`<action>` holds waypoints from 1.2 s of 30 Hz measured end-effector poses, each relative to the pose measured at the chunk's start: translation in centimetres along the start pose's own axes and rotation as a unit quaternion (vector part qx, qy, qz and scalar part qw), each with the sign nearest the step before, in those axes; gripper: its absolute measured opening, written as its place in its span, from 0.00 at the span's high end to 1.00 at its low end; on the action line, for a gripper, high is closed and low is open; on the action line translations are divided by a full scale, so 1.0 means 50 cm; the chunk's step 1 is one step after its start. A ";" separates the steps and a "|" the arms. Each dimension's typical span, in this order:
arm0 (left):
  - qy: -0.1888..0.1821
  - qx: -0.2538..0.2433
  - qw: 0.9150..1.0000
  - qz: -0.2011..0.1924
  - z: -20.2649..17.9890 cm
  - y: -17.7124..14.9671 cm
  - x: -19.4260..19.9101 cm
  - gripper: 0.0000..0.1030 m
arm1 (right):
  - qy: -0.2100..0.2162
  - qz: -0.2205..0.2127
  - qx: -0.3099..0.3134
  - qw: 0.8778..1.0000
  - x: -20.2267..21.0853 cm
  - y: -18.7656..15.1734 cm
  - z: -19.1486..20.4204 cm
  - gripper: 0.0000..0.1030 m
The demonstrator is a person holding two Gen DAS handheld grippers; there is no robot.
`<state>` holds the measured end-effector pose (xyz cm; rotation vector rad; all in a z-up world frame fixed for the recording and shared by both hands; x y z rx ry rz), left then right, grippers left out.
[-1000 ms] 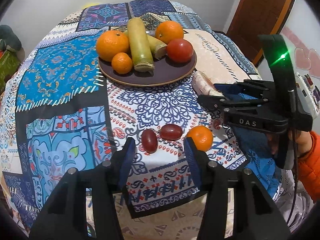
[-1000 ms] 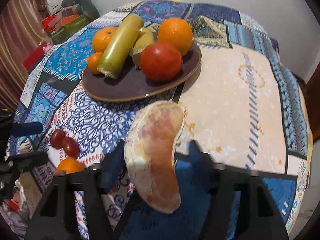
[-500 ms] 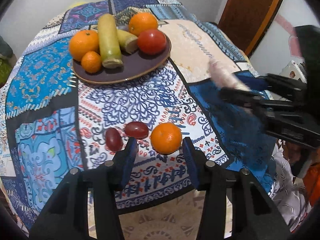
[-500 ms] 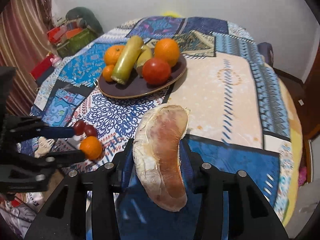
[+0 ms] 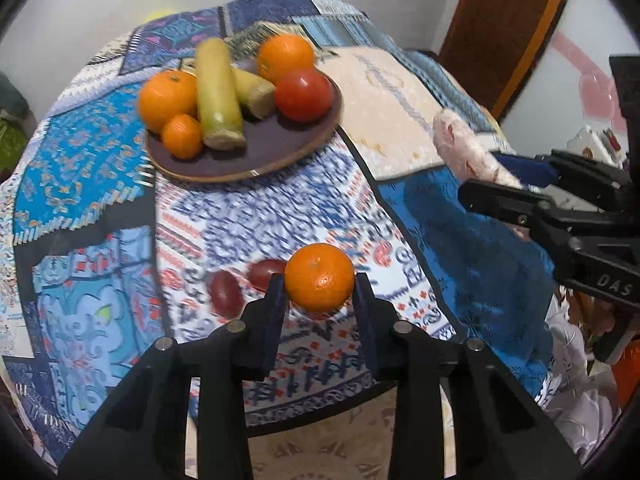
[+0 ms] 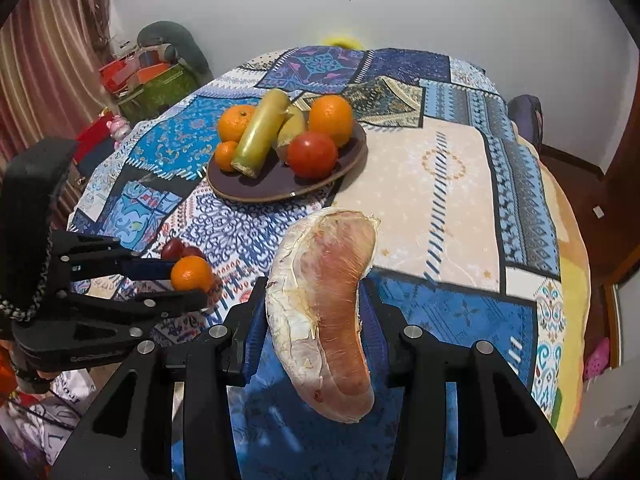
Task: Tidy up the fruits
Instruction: 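Grasp the small orange with the left tool while the right tool carries the pomelo segment, then lower the pomelo segment and small orange onto the plate and open both tools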
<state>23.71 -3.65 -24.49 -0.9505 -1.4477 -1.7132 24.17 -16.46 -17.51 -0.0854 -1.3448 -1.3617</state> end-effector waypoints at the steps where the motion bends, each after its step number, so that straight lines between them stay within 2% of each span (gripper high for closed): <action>1: 0.003 0.004 1.000 -0.004 0.011 0.006 0.004 0.67 | 0.001 -0.002 0.002 1.000 -0.001 0.004 0.002 0.61; 9: 0.026 0.051 0.998 -0.033 0.110 0.067 0.015 0.67 | 0.008 -0.023 0.023 0.999 -0.024 0.076 0.021 0.61; 15: 0.040 0.052 0.997 -0.041 0.148 0.110 -0.014 0.67 | 0.015 -0.038 0.036 0.998 -0.051 0.126 0.034 0.61; 28: 0.025 0.047 0.998 -0.034 0.158 0.162 -0.098 0.67 | 0.030 -0.036 0.057 0.997 -0.166 0.215 0.042 0.61; 36: 0.014 0.034 0.999 -0.037 0.158 0.159 -0.110 0.67 | 0.034 -0.018 0.047 0.998 -0.216 0.230 0.026 0.59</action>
Point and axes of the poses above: each gripper's, at about its wrist camera, not at the fingertips, and x roughly against the way its jaws point, z to its left, y to its top, the point moved 3 cm from there along -x, roughly the way its jaws point, and after that the axes turned 14 degrees about y, right-handed, at the moved point
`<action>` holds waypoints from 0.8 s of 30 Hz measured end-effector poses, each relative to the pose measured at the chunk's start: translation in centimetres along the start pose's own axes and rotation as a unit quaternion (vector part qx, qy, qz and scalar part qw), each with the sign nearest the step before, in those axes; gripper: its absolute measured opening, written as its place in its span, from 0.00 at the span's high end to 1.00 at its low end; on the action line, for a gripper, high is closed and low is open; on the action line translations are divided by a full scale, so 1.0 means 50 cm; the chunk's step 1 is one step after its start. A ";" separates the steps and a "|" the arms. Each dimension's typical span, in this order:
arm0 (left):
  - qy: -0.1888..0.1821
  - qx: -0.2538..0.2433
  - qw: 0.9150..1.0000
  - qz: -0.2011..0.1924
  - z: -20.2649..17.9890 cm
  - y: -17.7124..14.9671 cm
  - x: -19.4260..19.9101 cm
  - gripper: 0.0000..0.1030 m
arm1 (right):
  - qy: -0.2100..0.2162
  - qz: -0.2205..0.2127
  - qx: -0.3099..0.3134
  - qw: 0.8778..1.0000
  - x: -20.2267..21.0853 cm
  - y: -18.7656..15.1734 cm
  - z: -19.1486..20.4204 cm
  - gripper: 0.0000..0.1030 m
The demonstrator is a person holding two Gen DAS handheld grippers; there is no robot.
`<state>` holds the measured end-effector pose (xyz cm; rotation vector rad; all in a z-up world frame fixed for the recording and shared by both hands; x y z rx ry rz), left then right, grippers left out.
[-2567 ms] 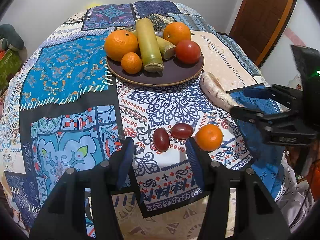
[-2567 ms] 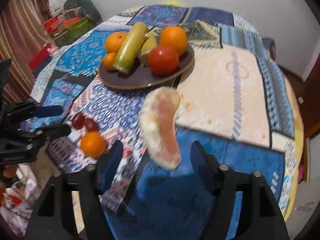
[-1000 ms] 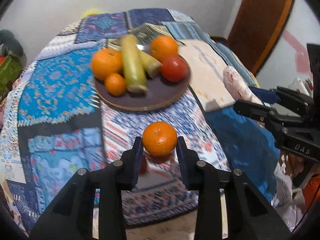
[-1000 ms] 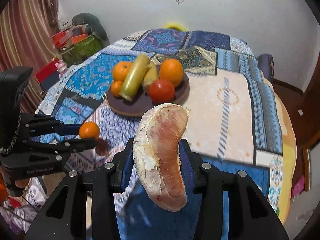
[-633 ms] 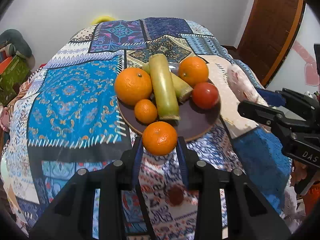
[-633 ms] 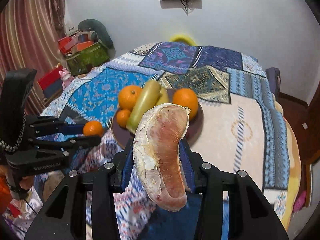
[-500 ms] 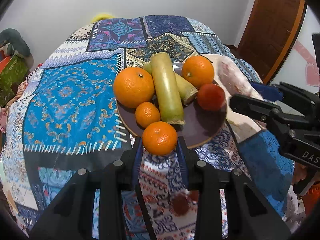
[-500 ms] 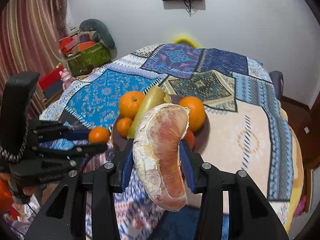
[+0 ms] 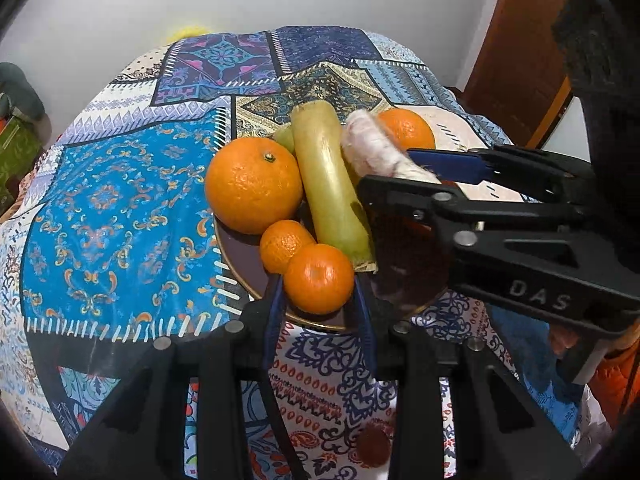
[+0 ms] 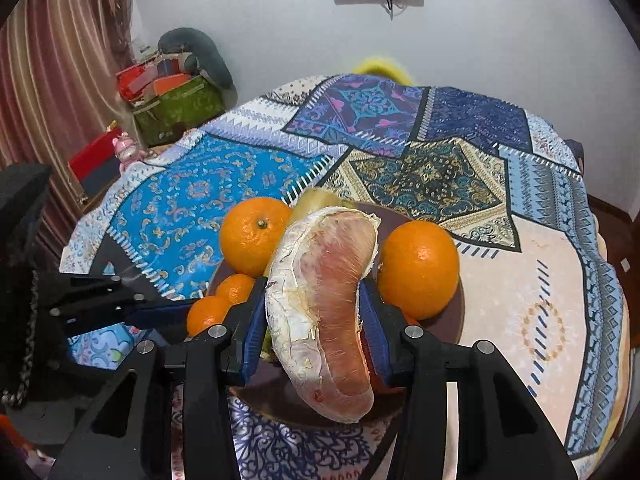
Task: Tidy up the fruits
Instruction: 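Lower the pomelo segment and small orange onto the plate and open both tools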
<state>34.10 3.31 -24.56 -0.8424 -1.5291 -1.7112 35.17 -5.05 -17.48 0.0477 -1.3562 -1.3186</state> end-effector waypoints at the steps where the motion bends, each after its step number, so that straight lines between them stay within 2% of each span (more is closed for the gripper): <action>1: -0.001 -0.001 1.000 0.003 0.000 -0.002 -0.003 0.67 | -0.001 0.002 0.000 1.000 -0.004 -0.002 0.000 0.59; 11: 0.007 0.009 1.000 0.015 0.006 -0.009 -0.007 0.67 | -0.006 -0.001 0.005 1.000 0.012 0.006 0.005 0.51; 18: 0.021 0.019 1.000 0.010 0.021 -0.026 0.036 0.67 | -0.024 -0.002 0.015 1.000 0.055 -0.006 0.020 0.49; 24: 0.022 0.020 1.000 -0.010 0.022 -0.029 0.076 0.67 | -0.031 -0.004 0.010 0.999 0.104 -0.028 0.036 0.49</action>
Point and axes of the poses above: each gripper's, at about its wrist camera, not at the fingertips, and x roughly against the way its jaws point, z to its left, y to its top, the point moved 3 cm from there along -x, roughly the way its jaws point, and after that the axes turned 14 degrees about y, right-handed, at the moved point
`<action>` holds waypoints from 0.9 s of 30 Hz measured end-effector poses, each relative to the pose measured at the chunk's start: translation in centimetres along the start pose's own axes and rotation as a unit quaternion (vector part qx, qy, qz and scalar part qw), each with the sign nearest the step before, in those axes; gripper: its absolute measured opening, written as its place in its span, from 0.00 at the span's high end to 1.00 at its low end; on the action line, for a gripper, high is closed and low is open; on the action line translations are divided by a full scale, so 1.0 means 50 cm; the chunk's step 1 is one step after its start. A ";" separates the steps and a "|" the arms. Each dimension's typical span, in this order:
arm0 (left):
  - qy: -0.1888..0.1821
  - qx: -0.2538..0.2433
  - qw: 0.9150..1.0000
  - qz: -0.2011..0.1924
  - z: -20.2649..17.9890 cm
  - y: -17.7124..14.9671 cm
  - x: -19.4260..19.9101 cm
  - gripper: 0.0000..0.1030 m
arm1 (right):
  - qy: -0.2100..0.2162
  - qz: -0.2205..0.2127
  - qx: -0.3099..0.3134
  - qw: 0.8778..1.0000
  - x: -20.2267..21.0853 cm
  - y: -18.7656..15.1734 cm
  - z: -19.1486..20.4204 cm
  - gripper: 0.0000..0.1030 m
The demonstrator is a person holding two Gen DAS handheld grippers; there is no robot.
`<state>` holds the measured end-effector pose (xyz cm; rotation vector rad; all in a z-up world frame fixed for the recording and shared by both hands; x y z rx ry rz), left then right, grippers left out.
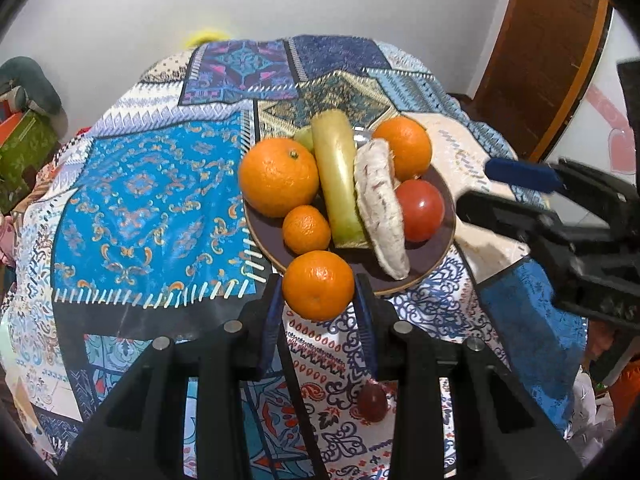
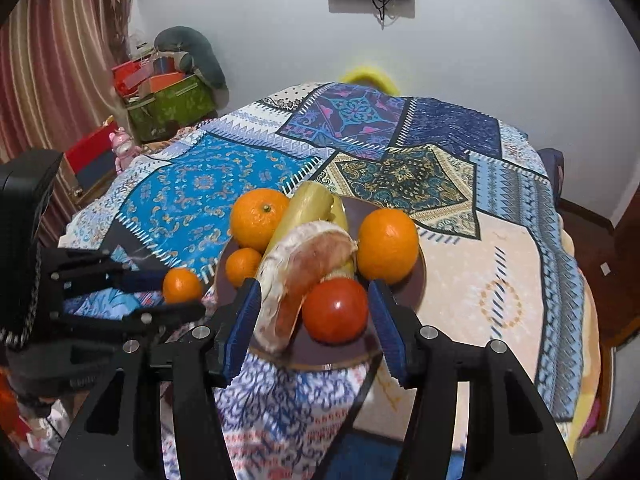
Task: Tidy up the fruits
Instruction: 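Lower the pomelo segment and small orange onto the plate and open both tools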
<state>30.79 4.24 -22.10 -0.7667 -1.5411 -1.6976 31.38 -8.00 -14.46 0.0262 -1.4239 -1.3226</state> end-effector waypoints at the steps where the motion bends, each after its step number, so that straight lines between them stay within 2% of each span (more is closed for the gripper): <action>1: -0.002 0.001 1.000 0.000 -0.001 0.001 0.002 0.67 | 0.001 -0.002 -0.002 1.000 0.009 -0.005 0.003 0.49; 8: -0.007 -0.007 1.000 0.015 -0.030 0.014 -0.030 0.67 | -0.003 -0.011 -0.005 1.000 0.047 -0.029 0.007 0.48; 13: 0.006 -0.008 1.000 0.029 -0.040 0.019 -0.064 0.67 | -0.003 -0.009 -0.018 1.000 0.047 -0.044 -0.018 0.48; 15: 0.005 0.005 0.999 0.039 -0.036 0.021 -0.075 0.62 | -0.003 -0.007 -0.023 1.000 0.045 -0.051 -0.026 0.48; 16: 0.002 0.011 0.999 0.040 -0.034 0.021 -0.077 0.55 | -0.002 -0.006 -0.026 1.000 0.044 -0.056 -0.029 0.48; 17: -0.001 0.017 0.999 0.040 -0.032 0.022 -0.078 0.49 | 0.000 -0.004 -0.029 1.000 0.043 -0.059 -0.031 0.48; 19: -0.007 0.025 0.999 0.033 -0.031 0.024 -0.071 0.47 | 0.002 -0.001 -0.035 0.999 0.041 -0.065 -0.035 0.48; 27: 0.033 -0.005 0.999 0.001 -0.025 0.003 -0.007 0.47 | 0.001 0.008 -0.029 1.000 0.039 -0.086 -0.019 0.48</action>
Point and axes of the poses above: each gripper's, at about its wrist camera, not at the fingertips, and x roughly against the way its jaws point, z to its left, y to its top, the point moved 3 cm from there along -x, roughly the way its jaws point, and after that the axes turned 14 degrees about y, right-handed, at the moved point
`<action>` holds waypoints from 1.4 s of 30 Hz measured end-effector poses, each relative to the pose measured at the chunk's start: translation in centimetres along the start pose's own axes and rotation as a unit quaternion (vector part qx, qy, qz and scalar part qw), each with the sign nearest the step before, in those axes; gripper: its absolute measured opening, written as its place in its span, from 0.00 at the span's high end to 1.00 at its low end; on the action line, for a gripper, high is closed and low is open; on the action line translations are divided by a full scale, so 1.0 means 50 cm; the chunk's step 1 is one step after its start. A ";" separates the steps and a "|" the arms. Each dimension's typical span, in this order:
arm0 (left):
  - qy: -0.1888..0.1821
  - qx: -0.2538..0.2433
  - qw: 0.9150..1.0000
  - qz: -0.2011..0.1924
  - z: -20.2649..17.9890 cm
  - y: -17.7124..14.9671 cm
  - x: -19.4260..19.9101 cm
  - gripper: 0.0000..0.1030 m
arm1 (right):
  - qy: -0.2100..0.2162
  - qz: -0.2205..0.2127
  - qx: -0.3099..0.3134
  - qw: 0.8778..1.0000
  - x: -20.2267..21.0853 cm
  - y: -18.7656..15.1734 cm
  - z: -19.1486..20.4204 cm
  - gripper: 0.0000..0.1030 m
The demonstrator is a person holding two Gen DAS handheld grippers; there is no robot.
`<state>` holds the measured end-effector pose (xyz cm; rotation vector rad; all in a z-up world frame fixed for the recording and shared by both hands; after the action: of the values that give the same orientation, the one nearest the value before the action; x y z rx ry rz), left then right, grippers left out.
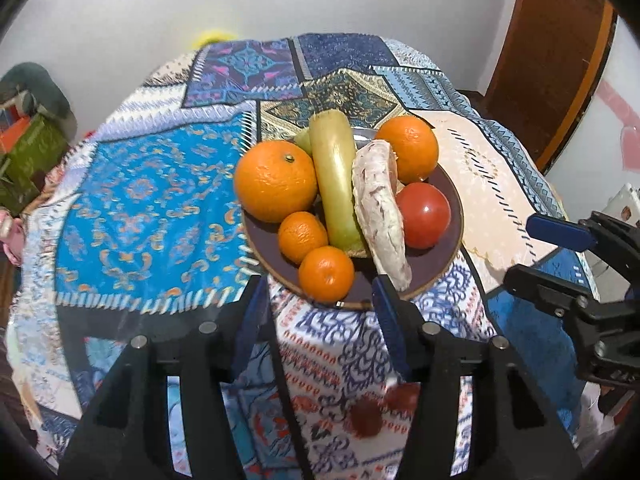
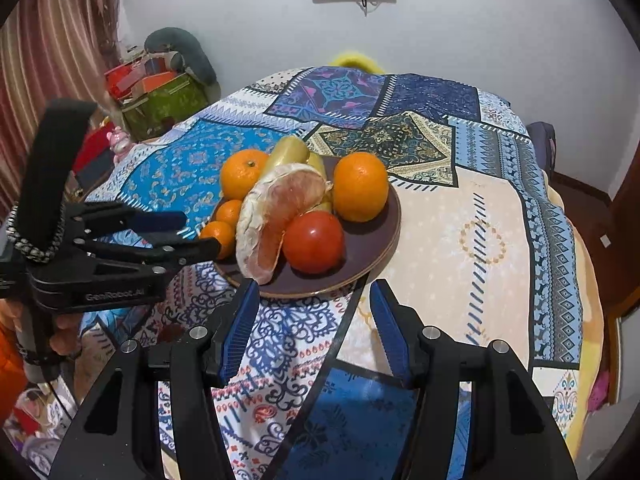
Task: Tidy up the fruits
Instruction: 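Lower the pomelo segment and small orange onto the plate and open both tools, then grasp a dark red date with the left tool while the right tool grasps the other date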
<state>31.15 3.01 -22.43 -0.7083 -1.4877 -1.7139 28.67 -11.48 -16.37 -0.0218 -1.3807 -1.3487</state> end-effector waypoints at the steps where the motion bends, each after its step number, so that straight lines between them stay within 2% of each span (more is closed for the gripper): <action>1: 0.003 0.000 1.000 -0.004 0.005 -0.006 0.012 0.47 | 0.001 0.000 0.000 1.000 0.002 -0.003 0.004 0.48; 6: 0.015 0.003 1.000 -0.025 0.030 -0.039 0.075 0.47 | 0.007 -0.001 0.001 1.000 0.011 -0.013 0.028 0.48; 17: 0.011 0.020 0.999 -0.026 0.062 -0.112 0.147 0.47 | 0.015 0.007 0.016 1.000 0.015 -0.041 0.091 0.48; 22: 0.000 0.028 1.000 -0.014 0.067 -0.137 0.144 0.47 | 0.022 0.026 0.022 0.999 -0.009 -0.060 0.106 0.48; 32: -0.006 0.024 1.000 0.013 0.063 -0.165 0.100 0.47 | 0.042 0.096 0.023 0.994 -0.103 -0.088 0.115 0.48; 34: -0.009 0.023 1.000 0.018 0.061 -0.168 0.090 0.49 | 0.045 0.104 0.024 0.993 -0.116 -0.092 0.118 0.53; 38: -0.022 0.016 0.999 0.029 0.048 -0.170 0.076 0.64 | 0.045 0.109 0.035 0.992 -0.131 -0.093 0.125 0.65; 42: -0.028 -0.001 0.999 0.029 0.024 -0.168 0.070 0.68 | 0.069 0.104 0.028 0.992 -0.129 -0.091 0.121 0.80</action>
<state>22.20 3.96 -24.22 -0.7991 -1.4873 -1.6647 23.96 -4.73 -21.91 -0.0336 -1.2628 -1.1180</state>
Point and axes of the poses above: each gripper's, at about its wrist camera, not at the fingertips, and x roughly against the way its jaws point, z to its left, y to its top, the point moved 3 cm from there along -x, roughly the way its jaws point, and after that the axes turned 14 degrees about y, right-handed, at the moved point
